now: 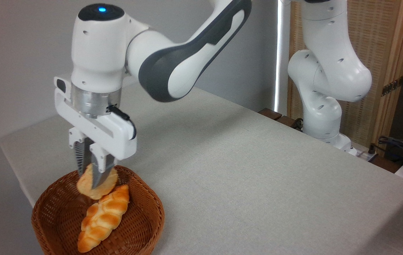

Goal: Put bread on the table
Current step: 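Close the gripper on the round roll and lift it from the basket, then carry the roll away from the basket and lower it onto the table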

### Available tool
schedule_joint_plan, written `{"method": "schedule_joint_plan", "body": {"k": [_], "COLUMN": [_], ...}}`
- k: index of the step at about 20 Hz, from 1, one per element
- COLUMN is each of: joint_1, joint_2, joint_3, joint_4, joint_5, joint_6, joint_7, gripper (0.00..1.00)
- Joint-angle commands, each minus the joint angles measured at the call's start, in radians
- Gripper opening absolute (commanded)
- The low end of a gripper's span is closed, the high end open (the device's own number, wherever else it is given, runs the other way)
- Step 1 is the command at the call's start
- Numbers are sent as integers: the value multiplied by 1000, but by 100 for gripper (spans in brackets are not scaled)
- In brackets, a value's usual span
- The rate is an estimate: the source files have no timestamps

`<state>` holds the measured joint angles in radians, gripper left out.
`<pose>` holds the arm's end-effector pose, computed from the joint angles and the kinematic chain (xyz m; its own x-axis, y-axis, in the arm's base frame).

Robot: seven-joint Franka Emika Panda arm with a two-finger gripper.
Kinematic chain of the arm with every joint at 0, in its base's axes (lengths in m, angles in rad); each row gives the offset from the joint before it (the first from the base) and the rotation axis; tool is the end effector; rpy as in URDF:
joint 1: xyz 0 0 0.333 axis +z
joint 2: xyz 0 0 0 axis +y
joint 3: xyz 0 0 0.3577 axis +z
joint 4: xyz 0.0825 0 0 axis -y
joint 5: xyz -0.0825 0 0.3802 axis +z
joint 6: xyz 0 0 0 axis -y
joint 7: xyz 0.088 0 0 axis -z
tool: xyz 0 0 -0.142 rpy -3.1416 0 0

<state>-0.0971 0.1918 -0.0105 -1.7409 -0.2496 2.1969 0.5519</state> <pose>0.6512 -0.0857 0.4987 0.8162 -0.4744 0.3298 -0.5224 -0.8498 0.0705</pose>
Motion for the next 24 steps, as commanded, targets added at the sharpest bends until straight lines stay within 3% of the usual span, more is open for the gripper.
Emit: {"method": "schedule_joint_plan", "body": {"k": [1,4,11,17,19,21,23,24], "joint_1": [-7,-9,-16,-19,-19,-21,-21,-21], "joint_2": [-60,-83,-129,-169,-169,-164,-160,-158], "joint_3": [23,23,7,-66,-97,-140,-143,-143], "joint_4": [1,1,-37,-140,-163,-187,-189,-189], "joint_5": [38,61,61,64,107,179,193,194], "joint_6": [-115,-187,-273,-269,-269,-267,-267,-264], "joint_7": [-3,5,16,68,71,77,77,77], "gripper": [40,40,41,41,43,64,95,100]}}
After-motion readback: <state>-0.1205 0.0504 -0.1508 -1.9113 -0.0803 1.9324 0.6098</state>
